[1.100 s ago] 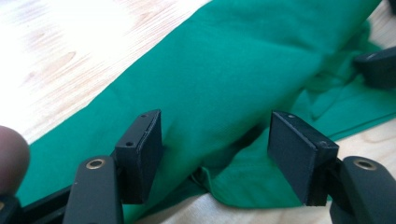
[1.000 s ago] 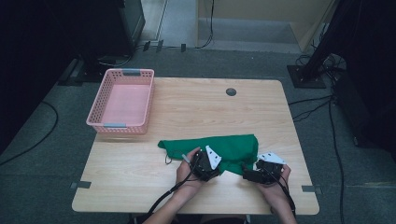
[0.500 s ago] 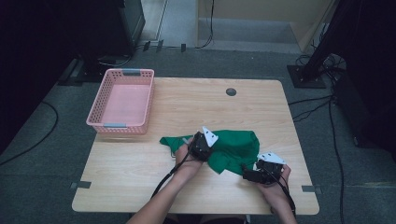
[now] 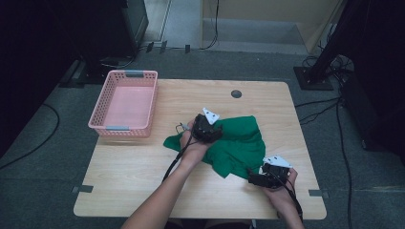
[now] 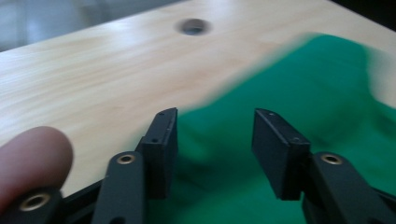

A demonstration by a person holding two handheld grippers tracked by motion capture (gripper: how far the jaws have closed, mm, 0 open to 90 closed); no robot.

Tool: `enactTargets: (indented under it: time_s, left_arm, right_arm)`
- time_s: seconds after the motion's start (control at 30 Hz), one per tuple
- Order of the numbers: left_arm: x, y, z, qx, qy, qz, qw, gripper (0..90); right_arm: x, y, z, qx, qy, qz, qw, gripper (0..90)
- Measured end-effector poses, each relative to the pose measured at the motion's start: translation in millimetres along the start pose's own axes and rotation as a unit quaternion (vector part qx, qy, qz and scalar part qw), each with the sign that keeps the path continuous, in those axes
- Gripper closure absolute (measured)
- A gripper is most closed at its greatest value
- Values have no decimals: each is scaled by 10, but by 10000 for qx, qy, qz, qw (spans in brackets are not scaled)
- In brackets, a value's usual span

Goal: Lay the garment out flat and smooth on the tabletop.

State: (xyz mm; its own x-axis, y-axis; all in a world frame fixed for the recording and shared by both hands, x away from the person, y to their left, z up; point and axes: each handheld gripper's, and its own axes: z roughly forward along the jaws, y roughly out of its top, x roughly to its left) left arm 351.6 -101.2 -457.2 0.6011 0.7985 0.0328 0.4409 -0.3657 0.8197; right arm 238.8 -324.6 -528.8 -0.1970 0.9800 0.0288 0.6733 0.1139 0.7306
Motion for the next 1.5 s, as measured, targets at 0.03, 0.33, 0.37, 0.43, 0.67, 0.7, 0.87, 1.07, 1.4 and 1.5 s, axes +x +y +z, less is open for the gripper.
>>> enactTargets:
  time_s: [0.03,0.33,0.37,0.43,0.67,0.7,0.87,1.07,1.4,1.5]
  left_arm:
    - [-78,-49,-33,17,-141,89,9999,493]
    - [-589,-447,-144,504,-1073,774,9899,412]
    - [-642,-490,-142,563,-1102,896,9883,412]
    - [-737,-575,-119,690,-973,1221,9853,411]
    - [-784,-697,-66,650,-779,1286,9865,695]
    - [-772,-693,-65,655,-774,1274,9867,744]
    - [-638,-650,-99,613,-825,999,9897,888]
    - [-319,-563,-209,426,-609,631,9952,900]
    - [506,-600,-474,174,156,-204,9995,900]
    - [743,-650,-548,174,398,-422,9982,900]
  right_arm:
    - [-1,1,0,3,2,-2,10000,45]
    - [-1,1,1,5,-5,-10,10000,44]
    - [-1,0,1,5,-7,-7,10000,44]
    - [-1,0,1,5,-7,-9,10000,44]
    - [-2,0,1,6,-6,-12,10000,44]
    - [-2,0,1,6,-6,-11,10000,44]
    - [-2,0,1,7,-3,-14,10000,43]
    - [-3,1,1,11,3,-21,10000,41]
    - [-3,1,1,12,3,-23,10000,41]
    - [-3,1,2,14,2,-21,10000,39]
